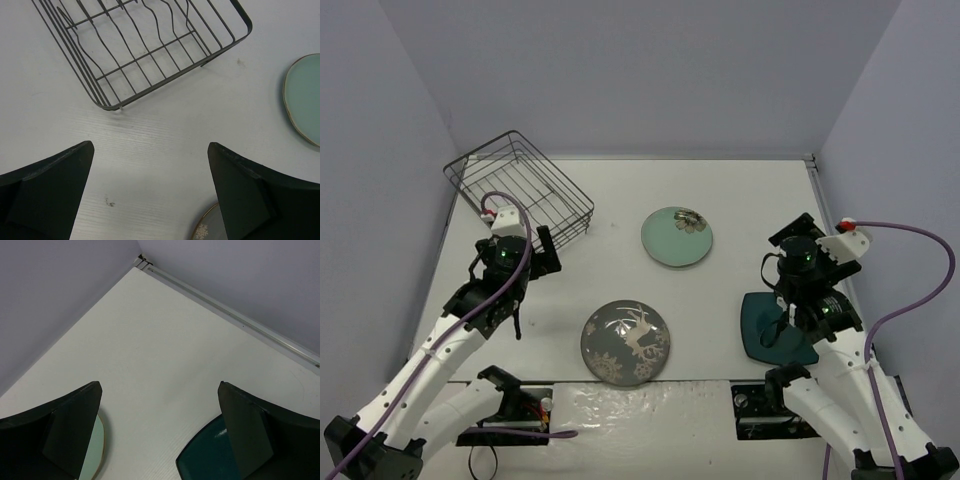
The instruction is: Load the plates into the dish rack
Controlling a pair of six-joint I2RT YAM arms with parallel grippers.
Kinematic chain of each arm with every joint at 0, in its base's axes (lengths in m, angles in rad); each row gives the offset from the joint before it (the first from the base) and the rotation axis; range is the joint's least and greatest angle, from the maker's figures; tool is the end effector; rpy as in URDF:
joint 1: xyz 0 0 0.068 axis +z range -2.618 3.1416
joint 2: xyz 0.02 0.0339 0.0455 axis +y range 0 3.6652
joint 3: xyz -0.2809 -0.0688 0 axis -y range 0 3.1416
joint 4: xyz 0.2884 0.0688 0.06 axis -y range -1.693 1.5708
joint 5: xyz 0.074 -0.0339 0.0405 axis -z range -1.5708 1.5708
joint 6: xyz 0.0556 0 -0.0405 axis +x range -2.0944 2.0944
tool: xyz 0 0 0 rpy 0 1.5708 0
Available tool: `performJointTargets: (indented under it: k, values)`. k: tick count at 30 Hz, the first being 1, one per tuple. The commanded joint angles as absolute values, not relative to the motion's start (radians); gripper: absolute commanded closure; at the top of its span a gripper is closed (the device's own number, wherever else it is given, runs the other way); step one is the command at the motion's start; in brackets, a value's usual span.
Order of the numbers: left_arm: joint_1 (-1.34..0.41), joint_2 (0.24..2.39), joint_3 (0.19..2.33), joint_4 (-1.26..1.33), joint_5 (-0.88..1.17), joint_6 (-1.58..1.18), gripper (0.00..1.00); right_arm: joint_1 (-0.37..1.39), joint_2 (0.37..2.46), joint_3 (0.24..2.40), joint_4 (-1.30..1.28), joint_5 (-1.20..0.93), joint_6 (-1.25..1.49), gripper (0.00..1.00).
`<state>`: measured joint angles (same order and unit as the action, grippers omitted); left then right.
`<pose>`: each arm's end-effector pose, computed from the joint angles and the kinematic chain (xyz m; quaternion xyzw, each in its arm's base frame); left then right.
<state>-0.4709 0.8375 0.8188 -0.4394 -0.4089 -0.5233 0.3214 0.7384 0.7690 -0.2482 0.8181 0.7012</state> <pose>0.2182 -0.0863 0.3215 -0.1290 0.8284 -0.0950 0.5367 0.2102 0.0272 0.3472 0.3796 0.6555 0.0106 0.6528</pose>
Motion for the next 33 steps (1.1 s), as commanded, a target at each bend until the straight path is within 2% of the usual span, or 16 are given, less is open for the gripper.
performJointTargets:
  k: [1, 8, 20, 33]
  values:
    - [-0.468, 0.862, 0.847, -0.346, -0.339, -0.489, 0.03, 0.321, 0.724, 0.755, -0.152, 0.831, 0.685, 0.00]
    - [-0.469, 1.014, 0.903, -0.242, -0.209, -0.486, 0.03, 0.321, 0.742, 0.757, -0.163, 0.822, 0.683, 0.00]
    - [-0.472, 1.509, 1.223, -0.141, 0.065, -0.466, 0.03, 0.321, 0.758, 0.761, -0.156, 0.782, 0.643, 0.00]
    - [-0.472, 1.863, 1.543, -0.157, 0.058, -0.438, 0.03, 0.321, 0.753, 0.773, -0.184, 0.810, 0.635, 0.00]
